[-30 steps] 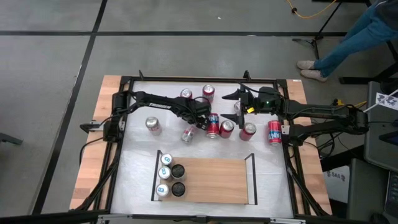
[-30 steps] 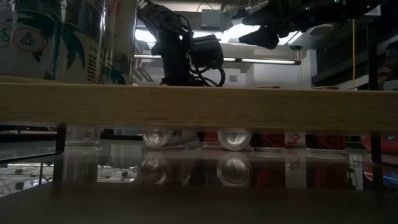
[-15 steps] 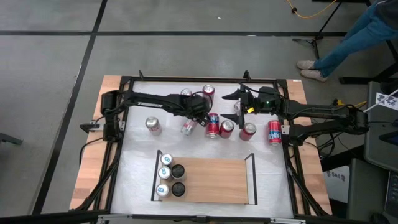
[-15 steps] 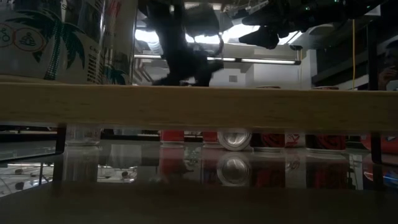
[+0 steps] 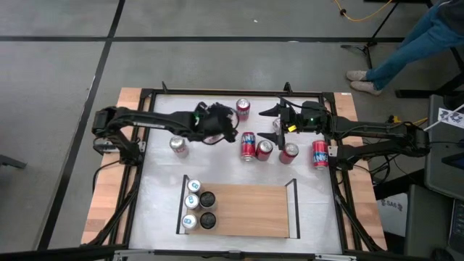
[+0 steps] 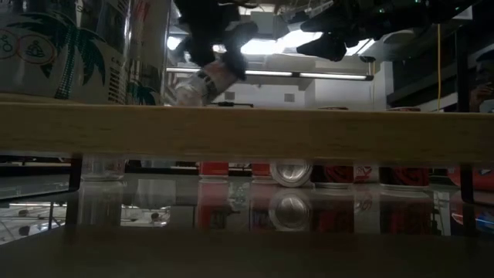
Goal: Place canned beverage on shelf
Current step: Put the white soda can on the shelf aligned with the other white soda can
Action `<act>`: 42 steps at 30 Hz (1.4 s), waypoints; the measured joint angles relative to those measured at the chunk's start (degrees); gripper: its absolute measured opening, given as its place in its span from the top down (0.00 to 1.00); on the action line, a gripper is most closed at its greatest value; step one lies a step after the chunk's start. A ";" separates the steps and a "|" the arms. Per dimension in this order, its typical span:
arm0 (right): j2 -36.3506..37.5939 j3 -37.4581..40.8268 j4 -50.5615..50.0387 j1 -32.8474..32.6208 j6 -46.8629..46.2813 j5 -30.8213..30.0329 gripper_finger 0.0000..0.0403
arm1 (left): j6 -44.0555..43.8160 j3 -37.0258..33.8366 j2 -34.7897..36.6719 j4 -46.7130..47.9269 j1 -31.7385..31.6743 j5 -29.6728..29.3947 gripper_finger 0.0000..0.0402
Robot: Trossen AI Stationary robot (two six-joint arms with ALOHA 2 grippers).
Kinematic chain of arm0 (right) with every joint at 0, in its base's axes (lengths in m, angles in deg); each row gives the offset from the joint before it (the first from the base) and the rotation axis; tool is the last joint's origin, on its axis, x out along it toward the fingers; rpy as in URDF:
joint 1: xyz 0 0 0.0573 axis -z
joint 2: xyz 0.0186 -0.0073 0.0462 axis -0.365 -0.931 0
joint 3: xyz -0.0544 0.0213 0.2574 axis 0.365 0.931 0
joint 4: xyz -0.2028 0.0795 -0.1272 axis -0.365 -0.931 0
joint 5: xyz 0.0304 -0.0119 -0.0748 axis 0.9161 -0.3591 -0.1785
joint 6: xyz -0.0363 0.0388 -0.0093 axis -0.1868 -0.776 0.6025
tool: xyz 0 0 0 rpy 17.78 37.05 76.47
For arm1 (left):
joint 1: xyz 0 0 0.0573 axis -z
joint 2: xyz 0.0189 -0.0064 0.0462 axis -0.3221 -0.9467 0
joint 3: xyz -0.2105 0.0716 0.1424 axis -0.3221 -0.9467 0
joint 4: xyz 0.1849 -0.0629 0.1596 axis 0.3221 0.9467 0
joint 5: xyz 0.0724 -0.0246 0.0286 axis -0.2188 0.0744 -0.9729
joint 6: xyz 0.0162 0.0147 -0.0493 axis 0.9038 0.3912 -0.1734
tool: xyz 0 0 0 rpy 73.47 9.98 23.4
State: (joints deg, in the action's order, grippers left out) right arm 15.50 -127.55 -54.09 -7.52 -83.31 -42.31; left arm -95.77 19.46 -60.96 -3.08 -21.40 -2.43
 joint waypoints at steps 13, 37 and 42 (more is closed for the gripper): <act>0.00 0.00 0.86 0.00 -0.01 -0.07 0.04 | 13.42 -29.09 5.36 -56.38 -6.56 25.21 0.42; -7.88 -7.08 8.21 -0.02 -17.00 -4.82 0.04 | 31.88 -34.34 1.30 -79.48 -9.76 50.22 0.40; -11.51 -17.08 -10.07 0.00 -17.04 -2.93 0.04 | 31.99 -34.33 1.32 -80.28 -9.21 50.91 0.40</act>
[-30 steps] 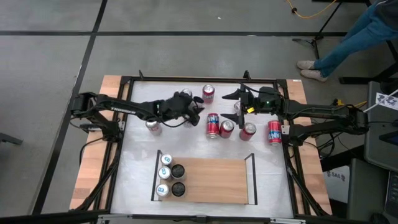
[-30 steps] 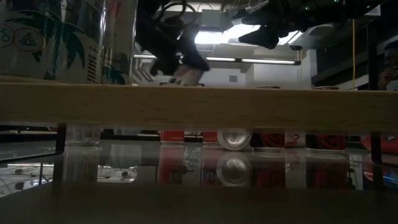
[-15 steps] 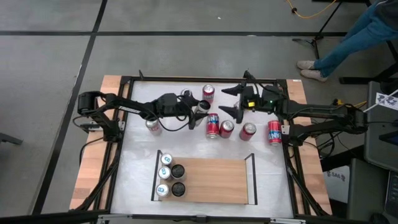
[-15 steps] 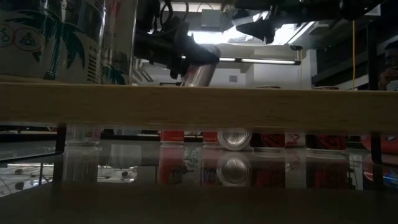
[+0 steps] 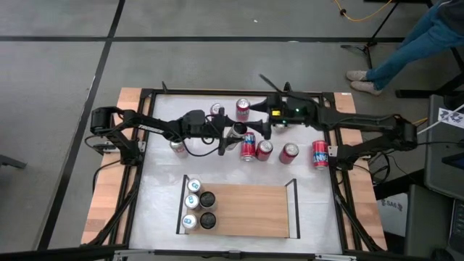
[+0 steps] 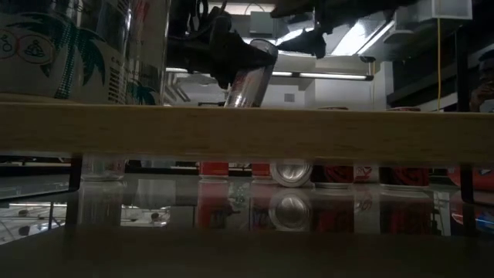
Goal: Place canned beverage on shelf
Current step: Put the white soda can on the shelf aligned with the other white soda can
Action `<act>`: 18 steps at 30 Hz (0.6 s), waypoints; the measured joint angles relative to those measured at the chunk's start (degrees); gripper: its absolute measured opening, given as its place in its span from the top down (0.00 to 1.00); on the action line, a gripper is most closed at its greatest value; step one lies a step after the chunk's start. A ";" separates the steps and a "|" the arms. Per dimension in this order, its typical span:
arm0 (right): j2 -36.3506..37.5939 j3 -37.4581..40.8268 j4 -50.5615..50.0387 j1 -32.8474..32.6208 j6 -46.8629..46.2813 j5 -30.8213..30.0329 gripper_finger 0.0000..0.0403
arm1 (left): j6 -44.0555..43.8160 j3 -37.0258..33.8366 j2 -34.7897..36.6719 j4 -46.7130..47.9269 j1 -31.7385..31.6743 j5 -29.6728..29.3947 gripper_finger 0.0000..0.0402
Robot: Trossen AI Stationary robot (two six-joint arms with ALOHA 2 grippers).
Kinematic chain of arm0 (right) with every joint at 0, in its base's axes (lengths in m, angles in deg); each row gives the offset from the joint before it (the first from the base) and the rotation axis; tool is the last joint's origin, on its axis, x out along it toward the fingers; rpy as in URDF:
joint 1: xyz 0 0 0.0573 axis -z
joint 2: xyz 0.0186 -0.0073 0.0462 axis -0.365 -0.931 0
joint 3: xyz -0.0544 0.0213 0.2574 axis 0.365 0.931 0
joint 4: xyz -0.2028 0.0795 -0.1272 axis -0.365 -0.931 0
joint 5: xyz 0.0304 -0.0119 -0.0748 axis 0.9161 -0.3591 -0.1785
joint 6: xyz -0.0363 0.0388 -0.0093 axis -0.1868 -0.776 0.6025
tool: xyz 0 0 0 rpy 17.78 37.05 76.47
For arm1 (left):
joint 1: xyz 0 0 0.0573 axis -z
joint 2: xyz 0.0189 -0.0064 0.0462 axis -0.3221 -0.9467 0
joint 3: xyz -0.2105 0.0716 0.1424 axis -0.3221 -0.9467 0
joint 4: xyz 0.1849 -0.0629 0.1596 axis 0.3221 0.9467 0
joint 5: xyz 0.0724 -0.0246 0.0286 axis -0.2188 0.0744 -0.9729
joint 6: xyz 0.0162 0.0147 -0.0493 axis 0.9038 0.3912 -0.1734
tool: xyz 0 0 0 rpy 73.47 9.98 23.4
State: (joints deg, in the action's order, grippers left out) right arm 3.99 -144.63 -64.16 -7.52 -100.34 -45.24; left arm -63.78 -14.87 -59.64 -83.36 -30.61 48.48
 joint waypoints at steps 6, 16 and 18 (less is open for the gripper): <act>-1.41 -9.28 -12.72 -0.04 0.02 0.53 0.04 | 1.42 0.01 0.00 -0.01 0.66 -0.02 0.39; -1.76 -10.62 -12.51 -0.07 -6.75 2.10 0.04 | 1.53 0.01 0.00 -0.17 0.78 0.13 0.39; -2.33 -10.53 -12.67 -0.05 -8.08 2.01 0.04 | 1.58 0.01 0.00 -0.14 0.78 0.13 0.39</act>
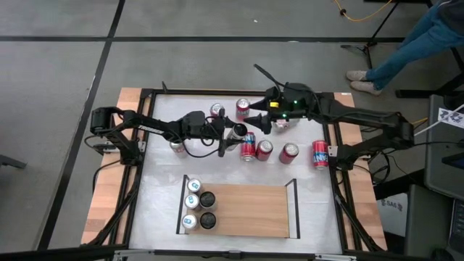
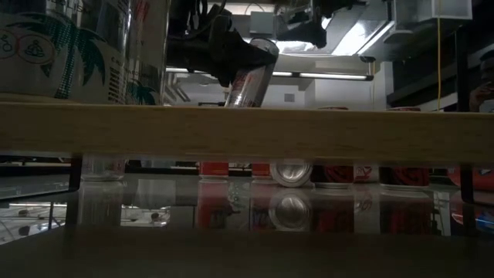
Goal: Place canned beverage on shelf
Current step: Put the white soda can on the shelf aligned with the other white soda can
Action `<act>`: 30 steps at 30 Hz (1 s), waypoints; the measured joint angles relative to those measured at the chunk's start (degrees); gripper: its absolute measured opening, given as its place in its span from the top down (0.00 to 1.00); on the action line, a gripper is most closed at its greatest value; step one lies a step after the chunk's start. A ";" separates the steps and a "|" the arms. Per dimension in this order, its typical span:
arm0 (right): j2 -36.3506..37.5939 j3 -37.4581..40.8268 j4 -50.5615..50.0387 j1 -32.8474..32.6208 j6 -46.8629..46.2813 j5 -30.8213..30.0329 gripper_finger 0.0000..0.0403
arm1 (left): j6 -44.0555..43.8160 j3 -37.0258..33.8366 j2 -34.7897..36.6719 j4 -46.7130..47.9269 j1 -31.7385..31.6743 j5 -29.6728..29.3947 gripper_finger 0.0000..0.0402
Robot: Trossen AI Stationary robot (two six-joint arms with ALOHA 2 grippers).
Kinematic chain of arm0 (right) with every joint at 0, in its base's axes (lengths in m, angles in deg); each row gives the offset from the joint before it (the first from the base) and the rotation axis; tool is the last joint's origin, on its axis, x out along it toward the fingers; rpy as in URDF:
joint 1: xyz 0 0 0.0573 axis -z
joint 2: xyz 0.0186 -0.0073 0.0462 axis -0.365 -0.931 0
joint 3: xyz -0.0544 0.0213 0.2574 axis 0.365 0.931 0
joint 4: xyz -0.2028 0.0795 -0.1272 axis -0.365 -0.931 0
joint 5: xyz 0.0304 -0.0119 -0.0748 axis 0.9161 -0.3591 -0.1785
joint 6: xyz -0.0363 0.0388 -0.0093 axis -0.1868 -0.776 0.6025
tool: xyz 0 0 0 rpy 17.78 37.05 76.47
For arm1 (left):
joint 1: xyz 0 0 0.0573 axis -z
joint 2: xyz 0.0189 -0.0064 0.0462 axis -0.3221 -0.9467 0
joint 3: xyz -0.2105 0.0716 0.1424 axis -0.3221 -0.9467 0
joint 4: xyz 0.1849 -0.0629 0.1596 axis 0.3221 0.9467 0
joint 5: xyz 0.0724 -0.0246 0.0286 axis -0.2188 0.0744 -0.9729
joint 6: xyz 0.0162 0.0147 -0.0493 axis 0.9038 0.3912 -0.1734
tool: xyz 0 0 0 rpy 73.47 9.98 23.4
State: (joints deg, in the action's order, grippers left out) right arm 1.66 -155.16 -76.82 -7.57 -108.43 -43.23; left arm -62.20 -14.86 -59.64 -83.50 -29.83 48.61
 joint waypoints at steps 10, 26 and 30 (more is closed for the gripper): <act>-5.65 0.02 0.08 -6.09 1.19 -4.84 0.04 | 0.93 0.00 0.00 -0.02 -0.02 -0.44 0.39; -7.64 0.09 0.08 -9.83 4.23 -15.80 0.04 | 0.90 0.02 0.00 0.02 -0.02 -0.48 0.39; -8.60 0.09 -0.04 -9.69 4.24 -15.98 0.04 | 0.91 0.04 0.00 0.12 -0.02 -0.50 0.39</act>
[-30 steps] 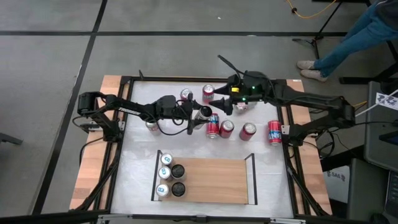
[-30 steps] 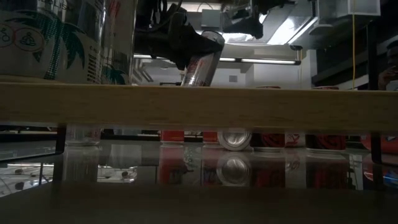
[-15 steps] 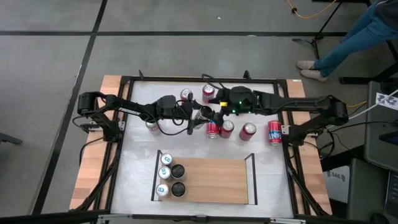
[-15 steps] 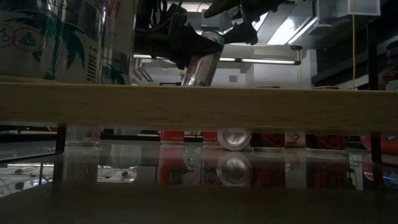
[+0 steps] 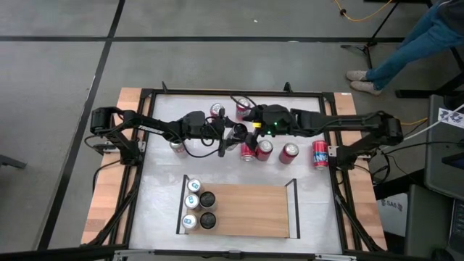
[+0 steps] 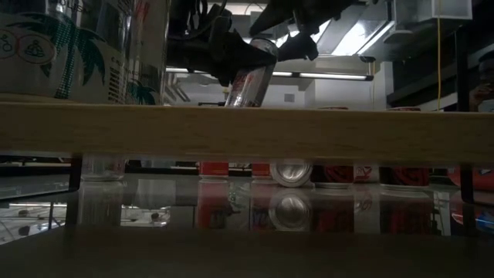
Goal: Place canned beverage on shelf
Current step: Put the white soda can on the shelf aligned with the other white soda can
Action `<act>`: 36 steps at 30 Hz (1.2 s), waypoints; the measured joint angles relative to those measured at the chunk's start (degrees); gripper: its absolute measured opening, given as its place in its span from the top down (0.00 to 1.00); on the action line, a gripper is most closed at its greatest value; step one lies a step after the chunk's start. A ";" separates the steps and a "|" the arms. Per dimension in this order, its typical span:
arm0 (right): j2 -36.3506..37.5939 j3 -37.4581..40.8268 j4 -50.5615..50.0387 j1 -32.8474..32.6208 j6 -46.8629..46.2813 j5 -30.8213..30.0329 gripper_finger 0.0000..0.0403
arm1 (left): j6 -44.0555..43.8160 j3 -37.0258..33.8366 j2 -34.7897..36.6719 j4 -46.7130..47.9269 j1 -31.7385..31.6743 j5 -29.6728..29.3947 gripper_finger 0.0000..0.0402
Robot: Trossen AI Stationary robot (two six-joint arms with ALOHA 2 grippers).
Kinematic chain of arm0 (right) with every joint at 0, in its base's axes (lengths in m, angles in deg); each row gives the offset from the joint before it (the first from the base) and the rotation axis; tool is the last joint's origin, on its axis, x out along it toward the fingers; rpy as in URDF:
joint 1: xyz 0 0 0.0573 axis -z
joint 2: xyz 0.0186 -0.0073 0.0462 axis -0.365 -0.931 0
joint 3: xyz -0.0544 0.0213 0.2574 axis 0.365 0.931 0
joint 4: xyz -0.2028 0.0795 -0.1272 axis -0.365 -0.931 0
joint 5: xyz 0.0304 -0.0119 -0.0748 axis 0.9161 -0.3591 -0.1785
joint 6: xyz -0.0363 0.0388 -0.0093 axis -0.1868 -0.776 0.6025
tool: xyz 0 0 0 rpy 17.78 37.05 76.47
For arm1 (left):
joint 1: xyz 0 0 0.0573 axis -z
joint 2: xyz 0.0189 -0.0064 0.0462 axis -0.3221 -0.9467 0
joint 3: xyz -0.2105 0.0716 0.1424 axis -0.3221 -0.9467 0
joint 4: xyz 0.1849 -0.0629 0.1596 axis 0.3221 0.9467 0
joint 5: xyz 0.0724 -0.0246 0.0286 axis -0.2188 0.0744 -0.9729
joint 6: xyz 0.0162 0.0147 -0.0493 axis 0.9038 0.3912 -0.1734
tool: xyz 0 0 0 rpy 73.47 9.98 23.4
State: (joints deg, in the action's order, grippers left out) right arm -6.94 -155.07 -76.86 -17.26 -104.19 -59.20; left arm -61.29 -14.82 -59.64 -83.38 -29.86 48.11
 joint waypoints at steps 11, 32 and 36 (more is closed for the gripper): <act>-2.59 -0.02 0.57 0.00 -0.70 -0.04 0.04 | -0.02 0.02 0.00 0.15 0.00 0.02 0.39; -3.33 -0.02 0.32 0.00 0.00 0.70 0.39 | -1.35 0.02 0.00 0.37 -0.03 -0.60 0.39; -3.33 -0.02 0.34 0.00 0.13 1.24 0.39 | -2.84 0.00 0.00 0.47 0.07 -3.15 0.38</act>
State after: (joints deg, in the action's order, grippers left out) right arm -10.27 -155.09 -76.52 -17.26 -104.07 -57.97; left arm -64.13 -14.82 -59.64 -82.91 -29.79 44.96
